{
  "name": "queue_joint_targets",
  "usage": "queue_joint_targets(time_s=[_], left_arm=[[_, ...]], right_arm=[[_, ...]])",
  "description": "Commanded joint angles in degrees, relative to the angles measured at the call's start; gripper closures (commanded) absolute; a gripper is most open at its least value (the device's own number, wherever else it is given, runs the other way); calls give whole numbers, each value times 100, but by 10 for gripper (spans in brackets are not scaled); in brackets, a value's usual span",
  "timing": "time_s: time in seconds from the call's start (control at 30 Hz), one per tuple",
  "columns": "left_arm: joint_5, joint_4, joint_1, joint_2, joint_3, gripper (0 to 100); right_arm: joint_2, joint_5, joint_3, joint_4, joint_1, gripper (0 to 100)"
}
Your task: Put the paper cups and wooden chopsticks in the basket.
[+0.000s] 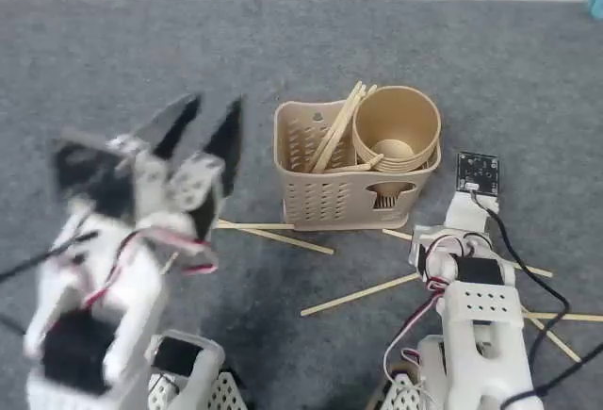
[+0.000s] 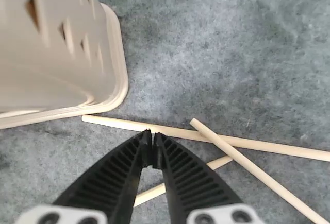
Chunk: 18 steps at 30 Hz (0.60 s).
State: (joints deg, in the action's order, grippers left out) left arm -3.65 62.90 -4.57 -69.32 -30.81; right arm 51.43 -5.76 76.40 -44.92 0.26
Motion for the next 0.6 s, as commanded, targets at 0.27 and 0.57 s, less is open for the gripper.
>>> queue_joint_targets(time_s=[0.27,0.57], left_arm=[[1732,132,1451,167,-2404,986],[2013,-765,1187,800,-3864,930]], right_arm=[[-40,105,-9,66,-48,972],[-4,105,62,101,-48,972]])
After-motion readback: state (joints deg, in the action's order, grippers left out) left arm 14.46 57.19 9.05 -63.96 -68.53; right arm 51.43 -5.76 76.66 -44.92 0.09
